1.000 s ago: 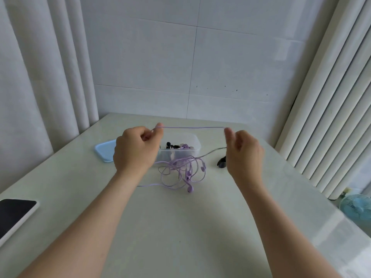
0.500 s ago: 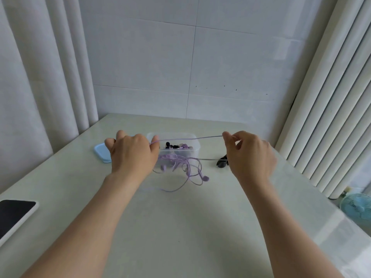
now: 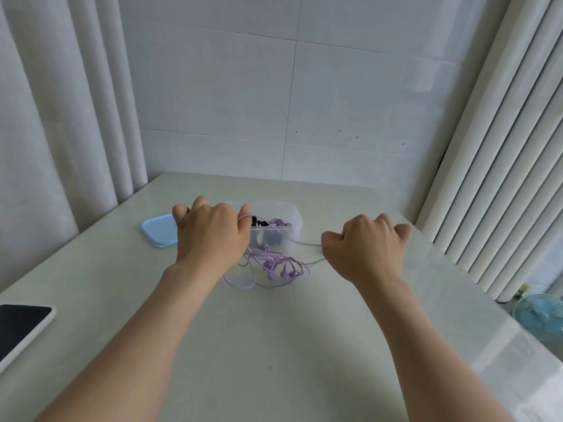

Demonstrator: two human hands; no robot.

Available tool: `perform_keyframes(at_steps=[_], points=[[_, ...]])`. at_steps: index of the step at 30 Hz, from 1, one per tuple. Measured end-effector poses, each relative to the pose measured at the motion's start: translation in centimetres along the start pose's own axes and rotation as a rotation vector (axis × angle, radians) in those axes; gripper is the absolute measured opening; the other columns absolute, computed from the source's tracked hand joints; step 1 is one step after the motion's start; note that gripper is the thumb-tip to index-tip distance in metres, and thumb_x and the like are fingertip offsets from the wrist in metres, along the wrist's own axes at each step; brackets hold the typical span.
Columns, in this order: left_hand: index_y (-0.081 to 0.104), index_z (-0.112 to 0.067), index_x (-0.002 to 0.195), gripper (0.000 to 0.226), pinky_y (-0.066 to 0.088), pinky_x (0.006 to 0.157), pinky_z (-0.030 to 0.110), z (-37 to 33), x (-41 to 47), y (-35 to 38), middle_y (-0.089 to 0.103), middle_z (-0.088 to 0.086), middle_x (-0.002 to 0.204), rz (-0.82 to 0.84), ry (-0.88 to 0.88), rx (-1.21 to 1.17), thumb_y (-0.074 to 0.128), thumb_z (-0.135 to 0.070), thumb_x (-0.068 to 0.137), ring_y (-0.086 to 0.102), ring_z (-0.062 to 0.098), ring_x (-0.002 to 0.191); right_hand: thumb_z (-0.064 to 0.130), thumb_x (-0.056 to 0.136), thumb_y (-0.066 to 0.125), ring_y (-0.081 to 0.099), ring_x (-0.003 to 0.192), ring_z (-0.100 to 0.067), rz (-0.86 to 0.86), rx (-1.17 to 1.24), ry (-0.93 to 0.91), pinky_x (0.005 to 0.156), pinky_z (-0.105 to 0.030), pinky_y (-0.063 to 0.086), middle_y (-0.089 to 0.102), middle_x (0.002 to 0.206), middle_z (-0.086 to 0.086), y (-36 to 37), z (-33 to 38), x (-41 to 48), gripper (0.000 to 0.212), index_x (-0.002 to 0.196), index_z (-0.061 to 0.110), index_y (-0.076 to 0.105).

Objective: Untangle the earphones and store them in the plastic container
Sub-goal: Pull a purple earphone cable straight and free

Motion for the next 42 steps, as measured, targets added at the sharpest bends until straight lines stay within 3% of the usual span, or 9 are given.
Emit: perform_keyframes(at_steps=[4, 6, 12, 21, 27, 30, 34, 38, 42], points=[[0.053, -0.014, 0.063, 0.05, 0.027, 0.08, 0.041, -0.6, 0.3, -0.5, 0.055, -0.001, 0.066, 0.082, -0.081, -0.314, 0.044, -0.042, 0.104, 0.046, 0.033, 0.089, 0.032, 0.075, 0.053, 0.049, 0.077, -0.024, 0.009, 0.092, -0.071, 0.082, -0.039, 0.032, 0.052, 0.057, 0.004, 0.0, 0.9, -0.3, 0.022, 0.059, 0.017, 0.052], [0.049, -0.011, 0.063, 0.045, 0.032, 0.075, 0.038, -0.7, 0.3, -0.7, 0.049, 0.001, 0.061, 0.111, -0.086, -0.476, 0.052, -0.038, 0.099, 0.043, 0.031, 0.078, 0.025, 0.08, 0.061, 0.058, 0.089, -0.016, -0.02, 0.365, -0.165, 0.086, -0.031, 0.038, 0.068, 0.083, 0.008, 0.2, 1.8, -0.7, 0.012, 0.088, 0.023, 0.07], [0.074, -0.011, 0.069, 0.037, 0.035, 0.051, 0.021, -1.2, 0.0, -1.8, 0.057, 0.0, 0.053, 0.298, -0.056, -0.857, 0.08, -0.042, 0.087, 0.043, 0.01, 0.052, 0.018, 0.086, 0.077, 0.069, 0.101, -0.008, 0.137, 0.865, -0.486, 0.081, -0.02, 0.052, 0.073, 0.104, 0.012, 0.0, 4.5, -2.8, 0.043, 0.126, 0.026, 0.063], [0.079, -0.007, 0.085, 0.026, 0.044, 0.056, 0.019, -1.3, -0.3, -0.8, 0.064, 0.001, 0.066, 0.359, -0.176, -1.128, 0.084, -0.032, 0.089, 0.053, 0.01, 0.057, 0.018, 0.088, 0.082, 0.074, 0.063, -0.008, 0.19, 0.843, -0.312, 0.078, -0.034, 0.061, 0.078, 0.073, 0.009, 1.0, 4.0, -1.7, 0.005, 0.092, 0.021, 0.081], [0.062, -0.01, 0.099, 0.022, 0.064, 0.081, 0.044, -1.9, 0.1, -1.0, 0.08, 0.009, 0.091, 0.265, -0.414, -1.467, 0.057, -0.029, 0.109, 0.08, 0.03, 0.087, 0.026, 0.088, 0.08, 0.062, 0.055, 0.002, 0.528, 0.619, -0.394, 0.057, -0.011, 0.044, 0.073, 0.066, 0.016, 1.0, 3.8, -2.3, 0.01, 0.079, 0.024, 0.082], [0.05, -0.015, 0.097, 0.025, 0.066, 0.069, 0.043, -1.8, 0.6, -1.5, 0.072, 0.005, 0.069, 0.124, -0.588, -1.667, 0.042, -0.031, 0.115, 0.074, 0.025, 0.064, 0.03, 0.089, 0.082, 0.055, 0.048, 0.002, 0.63, 0.521, -0.42, 0.05, -0.008, 0.038, 0.064, 0.053, 0.023, 1.5, 3.4, -2.6, 0.011, 0.078, 0.026, 0.081], [0.044, -0.021, 0.092, 0.027, 0.041, 0.053, 0.032, 0.5, 1.4, -0.9, 0.04, -0.009, 0.061, -0.188, -0.6, -1.461, 0.045, -0.04, 0.111, 0.035, 0.013, 0.052, 0.031, 0.09, 0.079, 0.059, 0.063, 0.011, 0.551, 0.461, -0.391, 0.058, -0.005, 0.038, 0.068, 0.061, 0.024, 1.8, 2.7, -1.9, 0.01, 0.084, 0.024, 0.084], [0.051, -0.012, 0.099, 0.028, 0.044, 0.068, 0.026, 0.5, 0.8, -0.3, 0.056, -0.005, 0.082, -0.253, -0.388, -1.108, 0.055, -0.038, 0.108, 0.052, 0.006, 0.068, 0.031, 0.09, 0.075, 0.066, 0.085, -0.002, 0.311, 0.467, -0.275, 0.069, -0.002, 0.039, 0.079, 0.083, 0.011, 2.2, 2.2, -1.0, 0.011, 0.088, 0.026, 0.085], [0.048, -0.01, 0.11, 0.023, 0.042, 0.062, 0.008, -0.4, 0.7, -0.5, 0.064, 0.008, 0.102, -0.146, -0.376, -1.109, 0.052, -0.032, 0.11, 0.054, -0.002, 0.072, 0.028, 0.091, 0.078, 0.057, 0.057, -0.009, 0.433, 0.706, -0.225, 0.057, -0.012, 0.041, 0.073, 0.065, 0.011, 1.8, 1.9, -0.8, 0.014, 0.08, 0.022, 0.084]])
Point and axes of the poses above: each hand's wrist, its own x-axis towards the middle knuckle, its own y-axis out of the palm, z = x × y, the point moved 2 cm from there along x, towards the middle knuckle
